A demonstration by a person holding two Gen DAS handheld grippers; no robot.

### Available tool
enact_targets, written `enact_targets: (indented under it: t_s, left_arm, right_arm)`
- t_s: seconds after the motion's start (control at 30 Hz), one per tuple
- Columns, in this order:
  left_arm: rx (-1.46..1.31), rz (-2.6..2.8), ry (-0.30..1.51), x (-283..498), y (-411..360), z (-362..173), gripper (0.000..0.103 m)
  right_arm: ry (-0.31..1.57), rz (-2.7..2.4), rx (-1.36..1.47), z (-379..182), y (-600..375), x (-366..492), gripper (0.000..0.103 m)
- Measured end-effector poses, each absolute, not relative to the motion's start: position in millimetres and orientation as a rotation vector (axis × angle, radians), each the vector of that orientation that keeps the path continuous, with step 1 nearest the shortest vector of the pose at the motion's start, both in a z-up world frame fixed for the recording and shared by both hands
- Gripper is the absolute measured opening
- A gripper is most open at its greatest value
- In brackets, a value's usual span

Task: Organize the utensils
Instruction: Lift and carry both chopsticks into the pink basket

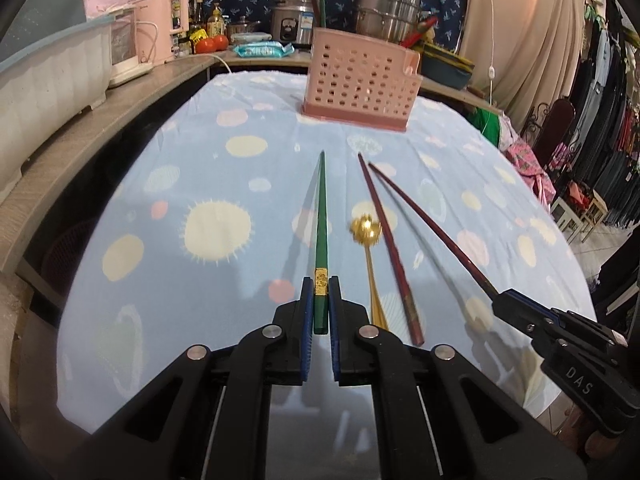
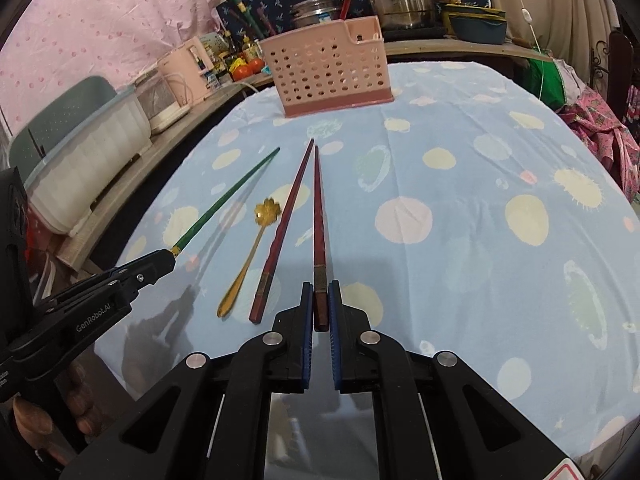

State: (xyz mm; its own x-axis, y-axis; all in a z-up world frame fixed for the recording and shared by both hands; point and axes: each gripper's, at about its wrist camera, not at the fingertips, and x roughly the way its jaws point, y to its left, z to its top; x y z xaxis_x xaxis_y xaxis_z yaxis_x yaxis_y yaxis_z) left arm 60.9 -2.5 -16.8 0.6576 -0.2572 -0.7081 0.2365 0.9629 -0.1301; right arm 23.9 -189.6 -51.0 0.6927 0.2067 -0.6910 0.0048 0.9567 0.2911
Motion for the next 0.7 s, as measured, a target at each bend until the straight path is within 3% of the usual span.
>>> enact_targets:
  t_s: [0.7]
  left_arm:
    - [-0.056,-0.23,0.636,108.7,-2.1,69.1,0.007]
  right_arm:
    - [0.493,0.027,0.349,53.9,-255.4,48.4,0.007]
